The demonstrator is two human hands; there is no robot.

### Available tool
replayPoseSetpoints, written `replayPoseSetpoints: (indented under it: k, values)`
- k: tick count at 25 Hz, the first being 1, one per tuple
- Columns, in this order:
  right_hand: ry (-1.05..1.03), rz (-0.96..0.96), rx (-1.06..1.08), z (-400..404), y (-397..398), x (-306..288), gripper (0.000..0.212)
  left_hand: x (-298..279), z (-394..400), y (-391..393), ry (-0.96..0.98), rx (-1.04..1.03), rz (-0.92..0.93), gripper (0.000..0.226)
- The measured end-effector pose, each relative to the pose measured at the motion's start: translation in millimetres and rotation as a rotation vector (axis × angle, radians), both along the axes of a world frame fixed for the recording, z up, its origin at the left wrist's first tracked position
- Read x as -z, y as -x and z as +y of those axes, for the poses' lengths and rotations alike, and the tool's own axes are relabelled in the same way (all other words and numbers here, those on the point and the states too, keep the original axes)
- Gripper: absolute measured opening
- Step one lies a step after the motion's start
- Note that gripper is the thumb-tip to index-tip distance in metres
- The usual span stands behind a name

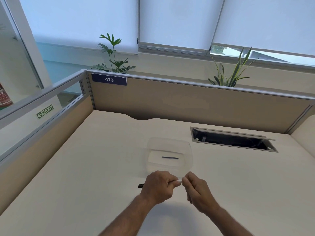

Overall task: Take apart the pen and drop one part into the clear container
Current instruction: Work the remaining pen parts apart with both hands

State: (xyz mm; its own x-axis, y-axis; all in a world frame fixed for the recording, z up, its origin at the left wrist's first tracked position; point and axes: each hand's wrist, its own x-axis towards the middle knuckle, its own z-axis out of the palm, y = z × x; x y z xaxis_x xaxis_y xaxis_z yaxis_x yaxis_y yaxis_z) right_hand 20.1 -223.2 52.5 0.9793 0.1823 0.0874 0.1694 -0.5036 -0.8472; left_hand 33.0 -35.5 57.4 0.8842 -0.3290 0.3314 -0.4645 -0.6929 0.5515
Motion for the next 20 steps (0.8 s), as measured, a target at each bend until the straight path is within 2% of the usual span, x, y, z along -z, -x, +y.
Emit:
replayPoseSetpoints:
  k: [4,7,9,13,18,20]
  values:
    - [0.162,-0.176,-0.049,-4,3,4,0.023,-4,3,0,0.091,0.082,0.211,0.026]
    - [0.22,-0.29,-0.057,-3,4,7,0.025,-5,3,2,0.122,0.163,0.392,0.032]
    - [0.243,-0.362,-0.058,-2,4,8,0.027,-5,3,4,0.137,0.177,0.446,0.036]
    - [0.256,-0.365,-0.008,4,3,8,0.032,-5,4,2,0.109,0.165,0.392,0.037]
    - [0.071,-0.209,0.035,11,-1,4,0.053,-1,2,2,0.105,0.087,0.188,0.028]
    - [0.045,-0.142,0.044,13,-1,2,0.046,0,2,2,0.116,0.064,0.137,0.025]
